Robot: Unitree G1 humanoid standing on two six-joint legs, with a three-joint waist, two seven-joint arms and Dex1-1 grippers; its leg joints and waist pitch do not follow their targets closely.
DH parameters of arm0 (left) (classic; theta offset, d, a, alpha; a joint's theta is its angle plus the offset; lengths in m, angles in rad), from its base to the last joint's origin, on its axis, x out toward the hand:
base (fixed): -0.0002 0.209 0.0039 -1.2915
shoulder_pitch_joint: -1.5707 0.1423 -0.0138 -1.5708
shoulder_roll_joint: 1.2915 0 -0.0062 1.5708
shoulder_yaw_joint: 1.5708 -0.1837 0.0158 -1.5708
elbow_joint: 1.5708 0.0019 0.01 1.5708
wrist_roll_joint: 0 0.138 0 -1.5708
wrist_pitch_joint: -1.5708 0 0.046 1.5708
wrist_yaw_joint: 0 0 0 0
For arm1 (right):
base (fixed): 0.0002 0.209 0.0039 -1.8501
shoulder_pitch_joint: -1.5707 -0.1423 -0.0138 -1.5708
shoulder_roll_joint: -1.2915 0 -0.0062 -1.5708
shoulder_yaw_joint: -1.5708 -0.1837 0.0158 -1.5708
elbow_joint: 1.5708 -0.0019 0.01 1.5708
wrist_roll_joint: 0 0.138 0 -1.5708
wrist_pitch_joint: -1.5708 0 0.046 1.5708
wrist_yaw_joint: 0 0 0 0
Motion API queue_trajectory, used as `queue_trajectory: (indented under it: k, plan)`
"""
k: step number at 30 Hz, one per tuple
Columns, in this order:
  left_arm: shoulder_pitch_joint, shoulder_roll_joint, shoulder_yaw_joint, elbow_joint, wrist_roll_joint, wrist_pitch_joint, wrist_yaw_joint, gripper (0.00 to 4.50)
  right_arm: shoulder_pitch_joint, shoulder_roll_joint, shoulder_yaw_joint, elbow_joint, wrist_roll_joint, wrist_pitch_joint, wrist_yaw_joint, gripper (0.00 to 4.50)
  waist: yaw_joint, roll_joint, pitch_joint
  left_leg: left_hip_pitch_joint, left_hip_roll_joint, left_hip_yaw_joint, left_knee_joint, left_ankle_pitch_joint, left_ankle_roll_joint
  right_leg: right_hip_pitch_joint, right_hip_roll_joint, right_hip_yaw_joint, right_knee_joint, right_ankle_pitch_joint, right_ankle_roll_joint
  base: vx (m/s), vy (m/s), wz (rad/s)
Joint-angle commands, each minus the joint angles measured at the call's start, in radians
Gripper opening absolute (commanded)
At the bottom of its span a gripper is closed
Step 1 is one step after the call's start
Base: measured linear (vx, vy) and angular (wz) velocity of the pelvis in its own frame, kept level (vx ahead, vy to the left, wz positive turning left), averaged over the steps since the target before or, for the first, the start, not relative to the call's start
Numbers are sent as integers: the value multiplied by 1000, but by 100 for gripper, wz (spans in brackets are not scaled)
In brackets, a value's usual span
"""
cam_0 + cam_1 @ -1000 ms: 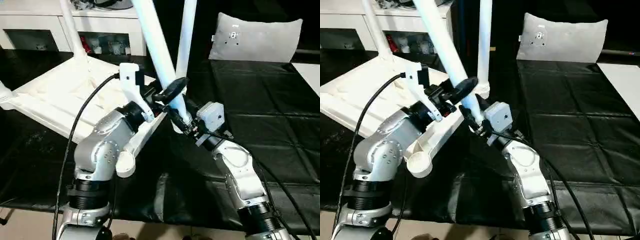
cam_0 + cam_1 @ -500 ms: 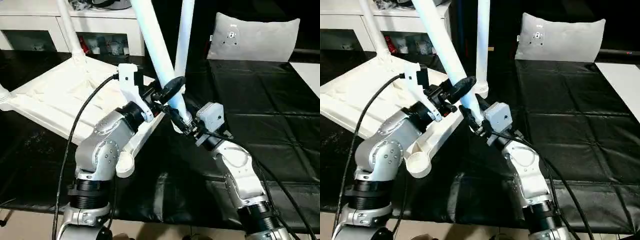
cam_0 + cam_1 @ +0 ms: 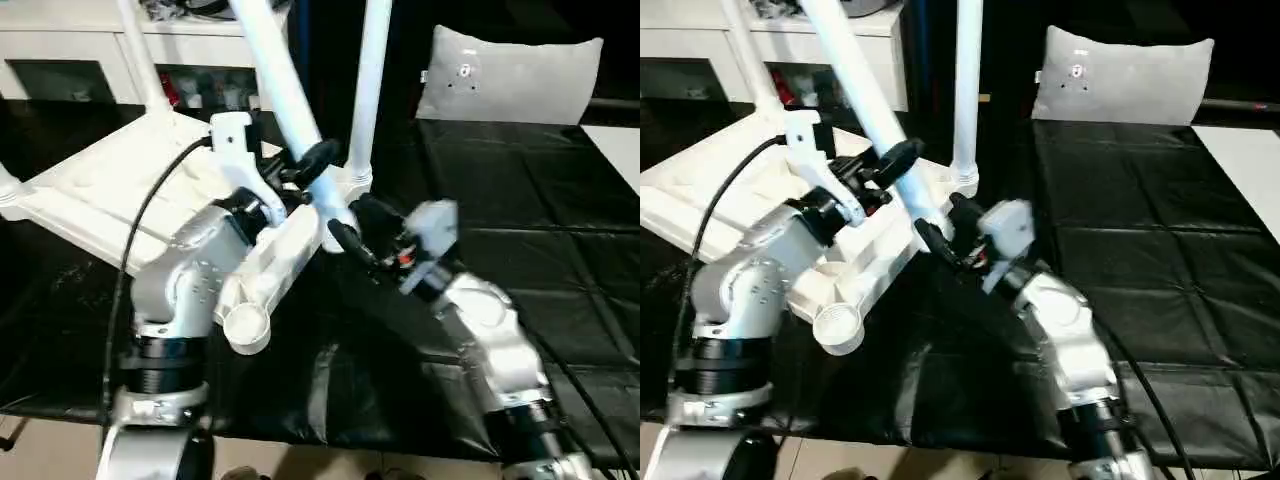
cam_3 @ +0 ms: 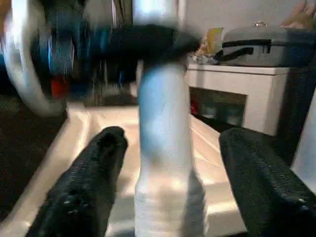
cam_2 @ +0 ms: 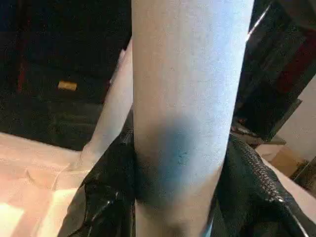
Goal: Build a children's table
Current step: Pick table leg
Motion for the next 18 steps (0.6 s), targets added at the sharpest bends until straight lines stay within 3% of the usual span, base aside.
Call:
queue_trajectory:
  k: [1, 3, 4, 6, 8, 12, 18]
  plan:
    - [-23, 19, 11, -4, -33, 24, -28, 190, -16, -18, -61, -30, 96, 107, -1, 374, 4, -6, -77, 0, 14, 8, -62, -78, 79, 72, -53, 35, -62, -123, -207, 0, 0, 0]
    - [-28, 38, 15, -6, -54, 51, -54, 190, -38, -37, -111, -32, 168, 191, -21, 388, 4, -5, -76, 0, 12, 8, -62, -88, 64, 71, -52, 34, -65, -147, -208, 0, 0, 0]
    - [-35, 62, 14, -8, -77, 84, -92, 190, -70, -84, -147, -14, 215, 301, -19, 388, 4, -5, -77, 1, 13, 7, -63, -89, 60, 72, -52, 33, -65, -155, -204, 0, 0, 0]
    - [-37, 67, 14, -8, -84, 95, -101, 190, -77, -98, -154, -10, 226, 336, -16, 398, 6, -5, -75, 2, 10, 11, -60, -96, 48, 68, -52, 34, -69, -176, -197, 0, 0, 0]
    - [-54, 96, 5, -10, -114, 131, -153, 190, -104, -172, -161, -6, 246, 464, 24, 429, 6, -8, -72, 3, 7, 11, -62, -111, 38, 72, -51, 31, -74, -236, -182, 0, 0, 0]
    - [-75, 125, -11, -10, -130, 151, -204, 190, -131, -222, -173, -35, 322, 540, 77, 448, 9, -10, -76, -1, 9, 11, -60, -88, 41, 72, -55, 31, -74, -236, -174, 0, 0, 0]
    - [-89, 157, -41, -29, -159, 183, -286, 190, -155, -292, -139, -92, 348, 636, 143, 450, 14, -12, -77, -2, 10, 11, -59, -61, 44, 73, -53, 31, -68, -205, -183, 0, 0, 0]
